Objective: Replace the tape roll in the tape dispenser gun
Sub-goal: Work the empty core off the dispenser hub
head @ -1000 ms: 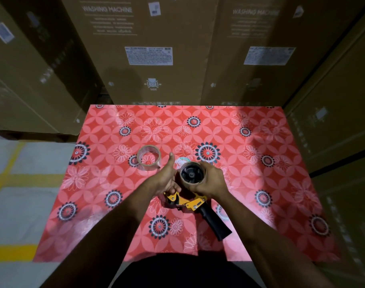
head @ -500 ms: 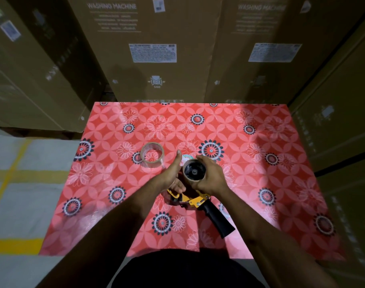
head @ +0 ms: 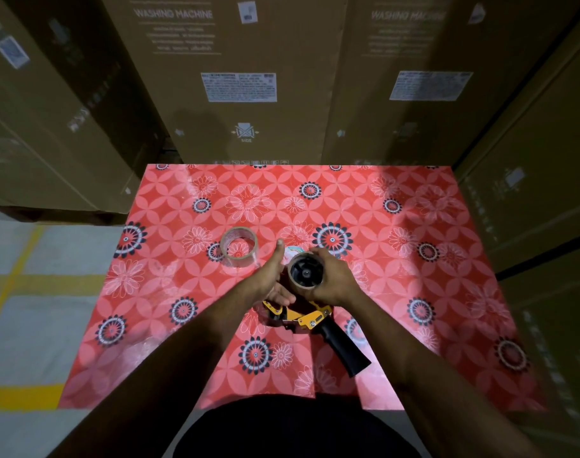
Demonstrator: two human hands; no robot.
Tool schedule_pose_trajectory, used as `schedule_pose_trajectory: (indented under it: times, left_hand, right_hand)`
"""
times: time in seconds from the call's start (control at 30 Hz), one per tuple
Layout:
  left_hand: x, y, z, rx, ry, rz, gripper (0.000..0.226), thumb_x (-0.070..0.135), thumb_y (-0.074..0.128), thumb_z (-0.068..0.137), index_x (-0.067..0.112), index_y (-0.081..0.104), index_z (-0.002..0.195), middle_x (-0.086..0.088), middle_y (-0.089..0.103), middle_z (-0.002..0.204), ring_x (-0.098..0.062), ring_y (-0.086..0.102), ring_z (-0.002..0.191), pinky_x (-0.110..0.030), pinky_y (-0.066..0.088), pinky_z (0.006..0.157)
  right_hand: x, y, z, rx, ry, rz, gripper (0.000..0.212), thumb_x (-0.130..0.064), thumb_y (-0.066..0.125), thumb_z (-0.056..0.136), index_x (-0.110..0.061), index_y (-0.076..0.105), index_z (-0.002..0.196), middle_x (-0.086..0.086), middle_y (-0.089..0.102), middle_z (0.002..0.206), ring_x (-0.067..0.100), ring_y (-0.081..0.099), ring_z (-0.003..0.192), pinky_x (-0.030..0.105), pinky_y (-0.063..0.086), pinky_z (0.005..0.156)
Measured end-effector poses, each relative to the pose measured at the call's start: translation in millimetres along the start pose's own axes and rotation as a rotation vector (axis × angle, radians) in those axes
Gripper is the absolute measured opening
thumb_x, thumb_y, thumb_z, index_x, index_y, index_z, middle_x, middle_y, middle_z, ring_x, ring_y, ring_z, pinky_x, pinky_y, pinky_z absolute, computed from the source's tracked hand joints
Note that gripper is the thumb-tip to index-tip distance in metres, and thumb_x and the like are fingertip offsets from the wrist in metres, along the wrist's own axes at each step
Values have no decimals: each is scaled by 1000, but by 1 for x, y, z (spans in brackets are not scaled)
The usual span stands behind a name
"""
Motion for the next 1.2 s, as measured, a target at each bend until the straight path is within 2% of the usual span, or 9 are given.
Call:
schedule_pose_trajectory:
  times: [0.1, 0.3, 0.37, 0.5, 0.6, 0.77, 0.87, 0.97, 1.2]
  left_hand:
    - [0, -1, -3, 24, -18, -23, 106, 81, 7, 88, 1, 24, 154, -33, 62, 120, -12, 62, 47, -22, 50, 40]
    - [5, 2, -8, 4, -9, -25, 95, 79, 7, 90, 14, 7, 159, -33, 55, 134, -10, 56, 43, -23, 46, 40]
    - [2, 1, -7, 11, -22, -37, 93, 78, 6, 90, 14, 11, 158, -20, 65, 113, -13, 58, 46, -23, 48, 41]
    - [1, 0, -8, 47, -22, -18, 94, 76, 5, 92, 6, 33, 148, -17, 65, 94, -11, 56, 46, -21, 42, 41]
    - [-5, -5, -5, 83, -37, 33, 100, 82, 6, 87, 10, 28, 153, -18, 64, 89, -13, 52, 46, -22, 44, 45]
    - [-5, -1, -6, 66, -64, 61, 98, 83, 4, 85, 20, 12, 159, -13, 59, 77, -21, 57, 53, -25, 51, 52]
    - [-5, -2, -4, 70, -60, 30, 98, 82, 5, 86, 16, 15, 159, -16, 61, 83, -17, 55, 49, -23, 49, 47]
    - [-10, -2, -1, 72, -85, 63, 106, 89, 4, 80, 19, 23, 157, -12, 59, 63, -15, 45, 44, -19, 40, 45]
    - [-10, -1, -2, 82, -85, 110, 101, 87, 4, 82, 20, 30, 153, -13, 60, 64, -15, 37, 43, -20, 28, 40]
  right_hand:
    - [-3, 0, 4, 6, 57, -33, 107, -50, 91, 47, -13, 40, 133, 4, 50, 126, 21, 51, 113, 30, 46, 90]
    - [0, -6, 5, 12, 38, 57, 82, -32, 91, 51, -16, 52, 122, 0, 65, 117, 12, 59, 99, 2, 35, 69]
    - [-3, -4, 3, -5, 9, 78, 86, -30, 91, 55, -16, 51, 129, 1, 64, 124, 10, 57, 103, -1, 34, 75]
    - [-4, 2, 3, 17, 41, 39, 99, -48, 87, 45, -16, 47, 129, 2, 50, 119, 16, 49, 105, 21, 38, 81]
    - [-6, -5, 3, 73, 43, 72, 86, -47, 81, 43, -14, 53, 117, -4, 53, 107, 14, 52, 94, 9, 35, 66]
    - [-4, -8, -1, 0, 5, 194, 89, -40, 79, 43, -18, 55, 126, -7, 63, 113, 13, 61, 102, -4, 36, 71]
    - [-4, 0, -1, -35, 24, 105, 102, -48, 85, 46, -17, 47, 135, 2, 56, 127, 16, 54, 111, 5, 37, 83]
    - [2, 0, 1, 21, 101, 0, 105, -56, 91, 45, -15, 45, 131, 4, 46, 119, 16, 45, 105, 26, 40, 83]
    - [3, -8, 4, 24, 58, 24, 84, -39, 88, 46, -19, 60, 122, -1, 67, 114, 21, 64, 105, 21, 42, 79]
Point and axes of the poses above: each hand's wrist, its own z-axis towards the middle knuckle, its own y-axis out of the palm, x = y × z, the point moved 8 cm from there along z, towards the middle knuckle
